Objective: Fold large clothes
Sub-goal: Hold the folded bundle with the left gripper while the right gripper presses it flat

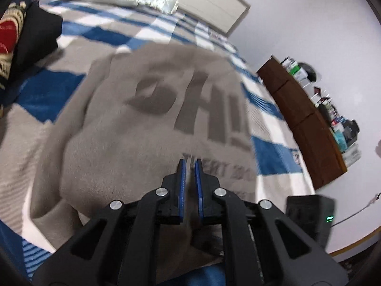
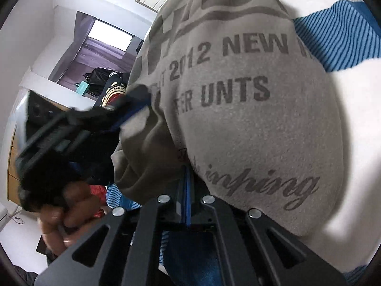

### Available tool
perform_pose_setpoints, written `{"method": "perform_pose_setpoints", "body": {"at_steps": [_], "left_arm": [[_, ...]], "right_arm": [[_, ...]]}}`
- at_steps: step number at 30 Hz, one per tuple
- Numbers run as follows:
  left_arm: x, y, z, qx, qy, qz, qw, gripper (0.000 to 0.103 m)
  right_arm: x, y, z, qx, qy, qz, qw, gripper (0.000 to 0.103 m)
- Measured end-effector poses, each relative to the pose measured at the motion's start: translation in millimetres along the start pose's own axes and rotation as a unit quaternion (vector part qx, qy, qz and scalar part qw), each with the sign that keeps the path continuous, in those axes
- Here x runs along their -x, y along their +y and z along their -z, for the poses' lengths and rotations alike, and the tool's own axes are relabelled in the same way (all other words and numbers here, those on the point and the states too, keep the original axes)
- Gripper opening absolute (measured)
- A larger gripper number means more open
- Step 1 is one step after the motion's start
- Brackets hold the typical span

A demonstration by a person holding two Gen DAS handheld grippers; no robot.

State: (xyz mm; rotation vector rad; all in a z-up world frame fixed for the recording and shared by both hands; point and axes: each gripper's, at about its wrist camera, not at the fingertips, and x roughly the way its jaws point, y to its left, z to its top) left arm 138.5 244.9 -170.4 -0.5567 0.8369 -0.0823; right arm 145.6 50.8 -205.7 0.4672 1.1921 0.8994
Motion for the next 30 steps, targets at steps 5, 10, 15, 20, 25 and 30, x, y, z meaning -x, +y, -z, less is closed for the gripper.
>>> {"method": "perform_pose_setpoints", "body": {"at_steps": [5, 10, 15, 20, 25, 30], "left_arm": [[-22, 17, 10, -0.004, 0.021, 0.007, 0.9997, 0.003], [-30, 22, 13, 0.003, 0.021, 0.019, 0.9996, 0.004], [-30, 25, 17, 0.01, 0.021, 0.023, 0.9995, 0.004], [-29, 25, 20, 0.008, 0.026, 0.009, 0.9996, 0.004], [-29, 22, 17, 0.008, 0.03, 0.01, 0.9995, 0.004], [-29, 42, 17, 0.037, 0.029, 0.015, 0.9988, 0.003]], "right_arm": [[18, 11, -2, 0.041, 0.007, 0.006, 0.999, 0.0], [52, 54, -21, 0.144, 0.01, 0.072, 0.987, 0.0], [61, 89, -103, 0.171, -0.006, 0.136, 0.976, 0.0], [-22, 89, -183, 0.153, 0.067, 0.198, 0.966, 0.0], [-102, 50, -209, 0.127, 0.094, 0.259, 0.953, 0.0], [-162, 15, -227, 0.094, 0.12, 0.281, 0.947, 0.0]]}}
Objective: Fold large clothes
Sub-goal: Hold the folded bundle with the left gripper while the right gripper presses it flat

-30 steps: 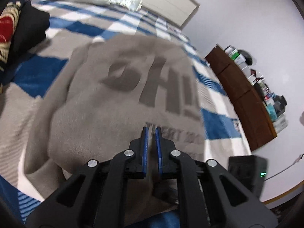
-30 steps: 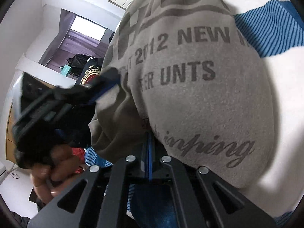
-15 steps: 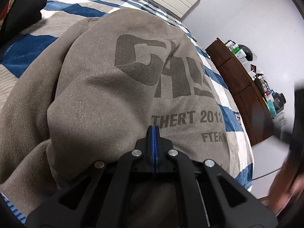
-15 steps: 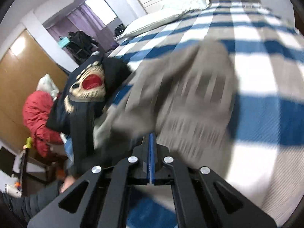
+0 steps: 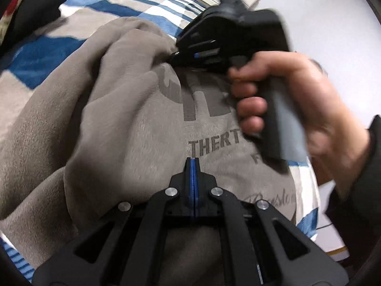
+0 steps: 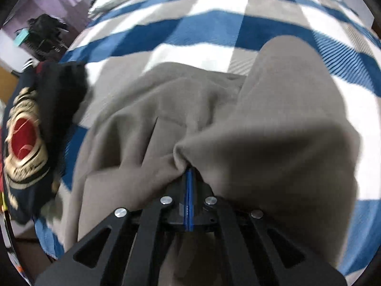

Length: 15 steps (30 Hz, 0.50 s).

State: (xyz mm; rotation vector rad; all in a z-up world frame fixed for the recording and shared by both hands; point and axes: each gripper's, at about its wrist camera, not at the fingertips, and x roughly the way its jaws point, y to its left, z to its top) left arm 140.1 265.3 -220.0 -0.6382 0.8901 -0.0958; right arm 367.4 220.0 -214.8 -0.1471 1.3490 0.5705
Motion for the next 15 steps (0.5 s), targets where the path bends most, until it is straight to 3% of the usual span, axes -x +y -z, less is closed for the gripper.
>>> {"method": "perform_pose_setpoints", "body": {"at_steps": [4, 7, 11, 14, 15], "left_arm": [[-4, 6, -4, 0.004, 0.004, -0.009, 0.9999, 0.003], [-5, 6, -8, 0.007, 0.01, -0.003, 0.9999, 0.003], [1, 10, -10, 0.006, 0.01, 0.019, 0.9998, 0.003], [12, 12, -11, 0.005, 0.0, 0.037, 0.9993, 0.003], [15, 13, -12, 0.006, -0.004, 0.043, 0.999, 0.003]], "right_arm": [[-16, -8, -4, -0.015, 0.008, 0.0, 1.0, 0.0], [-4, -5, 0, -0.01, 0.008, 0.003, 1.0, 0.0], [38, 1, 13, 0.007, -0.021, -0.018, 1.0, 0.0], [95, -5, 52, 0.035, -0.059, -0.049, 0.996, 0.0], [107, -9, 62, 0.036, -0.068, -0.057, 0.995, 0.005]]}}
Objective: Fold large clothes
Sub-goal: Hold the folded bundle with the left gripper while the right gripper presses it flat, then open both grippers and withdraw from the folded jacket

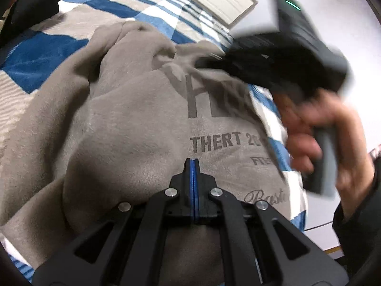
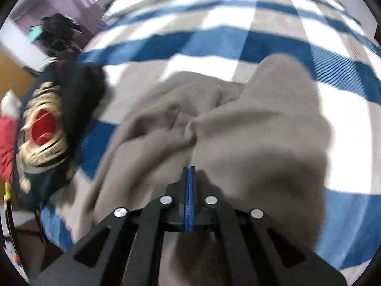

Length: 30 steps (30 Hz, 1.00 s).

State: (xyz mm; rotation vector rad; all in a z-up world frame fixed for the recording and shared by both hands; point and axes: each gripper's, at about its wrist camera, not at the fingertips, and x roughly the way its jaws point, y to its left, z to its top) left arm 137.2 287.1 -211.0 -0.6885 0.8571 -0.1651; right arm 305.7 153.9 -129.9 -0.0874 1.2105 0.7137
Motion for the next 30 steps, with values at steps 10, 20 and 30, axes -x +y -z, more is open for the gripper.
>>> {"method": "perform_pose_setpoints", "body": {"at_steps": [10, 20, 30], "left_arm": [[25, -20, -12, -0.023, -0.005, 0.007, 0.9997, 0.038], [53, 9, -95, -0.077, -0.039, -0.118, 0.9892, 0.077], [-11, 77, -129, -0.027, 0.036, -0.045, 0.998, 0.077]], "right_arm": [[83, -60, 125, -0.019, -0.088, -0.022, 0.996, 0.064], [59, -121, 210, -0.154, -0.145, -0.186, 0.96, 0.091], [40, -131, 215, -0.163, -0.138, -0.267, 0.94, 0.099]]}}
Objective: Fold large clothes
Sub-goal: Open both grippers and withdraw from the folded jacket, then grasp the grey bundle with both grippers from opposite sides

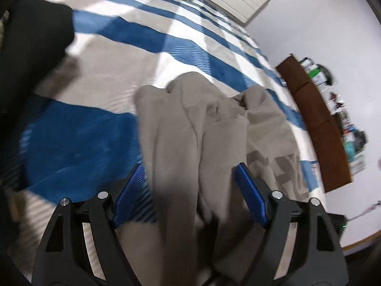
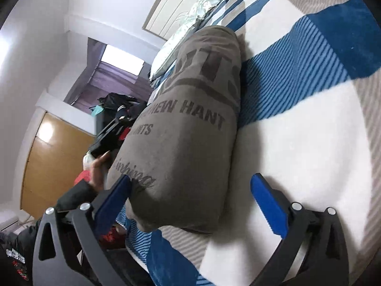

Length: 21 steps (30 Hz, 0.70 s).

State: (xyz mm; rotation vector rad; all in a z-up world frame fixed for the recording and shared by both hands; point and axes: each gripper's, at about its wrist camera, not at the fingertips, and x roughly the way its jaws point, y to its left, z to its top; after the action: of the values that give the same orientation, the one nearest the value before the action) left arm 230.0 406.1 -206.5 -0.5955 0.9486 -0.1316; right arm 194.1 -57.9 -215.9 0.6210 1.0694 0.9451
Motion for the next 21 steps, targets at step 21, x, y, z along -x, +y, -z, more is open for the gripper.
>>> {"method": "perform_pose_setpoints", "body": {"at_steps": [21], "left_arm": [[-43, 0, 7, -0.04, 0.01, 0.006, 0.9991, 0.063]], "right_arm": [[-50, 16, -14, -0.104, 0.061, -0.052, 0.991, 0.099]]}}
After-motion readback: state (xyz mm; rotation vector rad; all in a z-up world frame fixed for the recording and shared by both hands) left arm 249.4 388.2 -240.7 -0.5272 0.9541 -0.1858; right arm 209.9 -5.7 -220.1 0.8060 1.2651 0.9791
